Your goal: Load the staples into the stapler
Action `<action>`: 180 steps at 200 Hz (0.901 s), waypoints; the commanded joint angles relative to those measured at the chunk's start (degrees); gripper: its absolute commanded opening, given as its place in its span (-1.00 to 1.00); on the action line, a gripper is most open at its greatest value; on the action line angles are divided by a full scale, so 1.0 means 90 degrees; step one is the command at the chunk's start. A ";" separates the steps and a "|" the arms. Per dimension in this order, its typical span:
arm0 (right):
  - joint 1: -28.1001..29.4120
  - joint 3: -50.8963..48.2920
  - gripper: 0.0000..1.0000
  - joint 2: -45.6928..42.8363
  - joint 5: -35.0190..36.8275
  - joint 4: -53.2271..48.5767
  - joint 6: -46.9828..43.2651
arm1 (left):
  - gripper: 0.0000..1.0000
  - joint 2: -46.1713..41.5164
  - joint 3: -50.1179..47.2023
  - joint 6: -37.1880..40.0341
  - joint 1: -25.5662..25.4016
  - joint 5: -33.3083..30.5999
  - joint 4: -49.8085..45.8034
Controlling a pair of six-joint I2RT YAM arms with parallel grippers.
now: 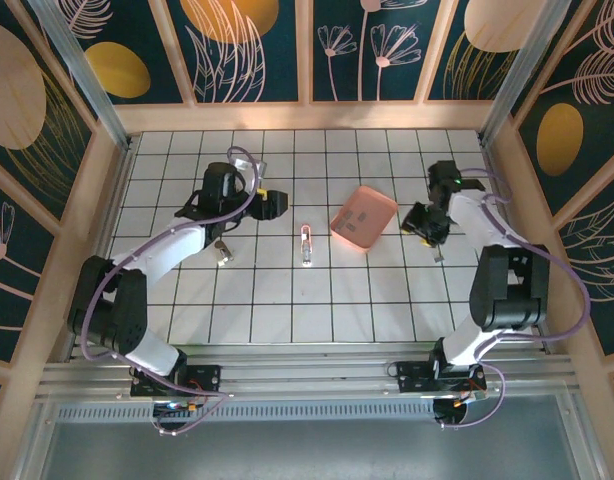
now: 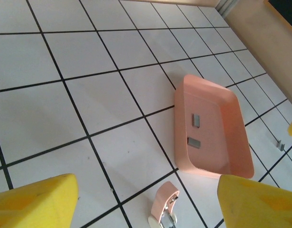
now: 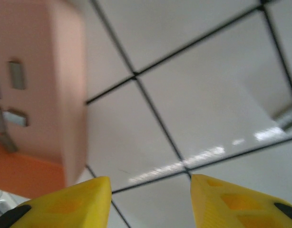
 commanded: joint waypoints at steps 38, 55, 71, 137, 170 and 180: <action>0.1078 0.1607 -0.11 0.1063 0.0173 0.0244 0.1030 | 0.55 0.0601 0.0628 0.0059 -0.0036 -0.0085 -0.0274; 0.1236 0.1988 -0.12 0.1431 0.0311 0.0112 0.1211 | 0.55 0.0737 0.0739 0.0041 -0.0036 -0.0134 -0.0293; 0.1163 0.1992 -0.12 0.1554 0.0286 0.0054 0.1358 | 0.56 0.0857 0.0863 0.0051 -0.0034 -0.0160 -0.0330; -0.0021 0.0444 -0.13 0.0308 0.0270 -0.0015 0.1539 | 0.54 0.1500 0.1490 0.0430 -0.0036 -0.0006 -0.0695; -0.0832 -0.0640 -0.18 -0.0363 0.0162 0.0008 0.1499 | 0.53 0.1823 0.1858 0.0536 -0.0036 0.0056 -0.0917; -0.1035 -0.0906 -0.19 -0.0419 0.0097 0.0058 0.1434 | 0.52 0.1922 0.1931 0.0530 -0.0036 0.0065 -0.0937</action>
